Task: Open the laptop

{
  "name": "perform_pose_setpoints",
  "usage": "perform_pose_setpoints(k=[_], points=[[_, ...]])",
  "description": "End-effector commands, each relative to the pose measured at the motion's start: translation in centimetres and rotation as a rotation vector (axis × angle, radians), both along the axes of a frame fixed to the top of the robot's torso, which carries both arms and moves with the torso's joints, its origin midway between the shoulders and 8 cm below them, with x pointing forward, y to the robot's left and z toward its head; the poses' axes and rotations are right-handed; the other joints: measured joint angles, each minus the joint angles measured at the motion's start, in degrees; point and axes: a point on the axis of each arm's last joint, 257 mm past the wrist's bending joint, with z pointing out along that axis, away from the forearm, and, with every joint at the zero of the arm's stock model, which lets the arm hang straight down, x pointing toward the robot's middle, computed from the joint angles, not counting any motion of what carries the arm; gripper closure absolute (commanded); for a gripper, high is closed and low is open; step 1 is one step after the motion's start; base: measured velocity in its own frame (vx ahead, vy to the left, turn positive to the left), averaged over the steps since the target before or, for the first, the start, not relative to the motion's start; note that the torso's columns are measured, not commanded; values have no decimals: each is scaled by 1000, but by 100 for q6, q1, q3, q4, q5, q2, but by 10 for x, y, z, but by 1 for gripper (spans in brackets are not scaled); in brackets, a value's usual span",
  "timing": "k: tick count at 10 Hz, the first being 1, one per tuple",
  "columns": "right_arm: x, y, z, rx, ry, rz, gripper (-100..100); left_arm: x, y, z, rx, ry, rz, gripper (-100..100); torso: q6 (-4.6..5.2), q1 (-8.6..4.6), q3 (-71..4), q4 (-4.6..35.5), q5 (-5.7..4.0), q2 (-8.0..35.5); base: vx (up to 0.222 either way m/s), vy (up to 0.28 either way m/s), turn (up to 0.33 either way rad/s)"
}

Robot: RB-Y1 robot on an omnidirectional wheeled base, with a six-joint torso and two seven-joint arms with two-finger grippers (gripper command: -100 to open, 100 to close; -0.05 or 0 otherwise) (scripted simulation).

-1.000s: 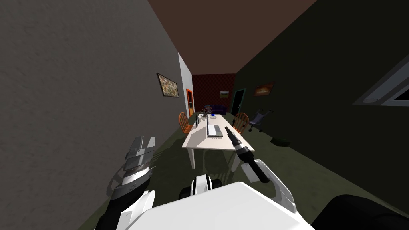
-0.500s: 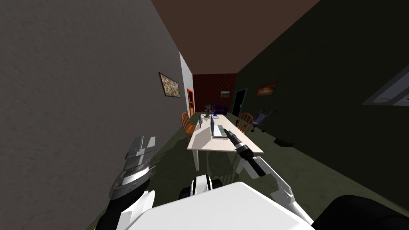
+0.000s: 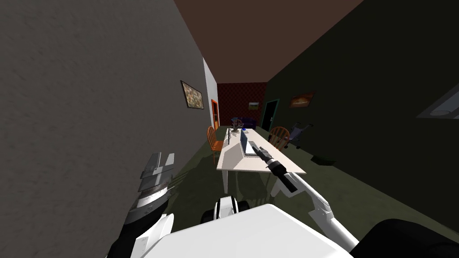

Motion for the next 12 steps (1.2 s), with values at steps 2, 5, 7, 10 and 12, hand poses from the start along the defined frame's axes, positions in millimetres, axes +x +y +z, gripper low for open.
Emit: perform_pose_setpoints(k=[2, 5, 7, 10, 12], points=[[14, -44, -16, -262, 59, -88, -100, 0, 0, 0, 0, 0, 0, 0, 0, 5, 4, 1, 1, 5, 66, 166, -2], [21, -86, -20, -483, 100, -162, -100, 0, 0, 0, 0, 0, 0, 0, 0, 5, -1, -1, 0, 0, 92, 167, -2], [25, -113, -17, -627, 122, -209, -100, 0, 0, 0, 0, 0, 0, 0, 0, 14, 8, 3, 4, 14, 55, 181, -5], [29, -139, -11, -758, 141, -253, -100, 0, 0, 0, 0, 0, 0, 0, -1, 2, 0, 0, 0, 0, 59, 140, -3], [31, -162, -4, -868, 155, -292, -100, 0, 0, 0, 0, 0, 0, 0, 1, -17, 7, 3, -6, 12, 34, 76, 1]])
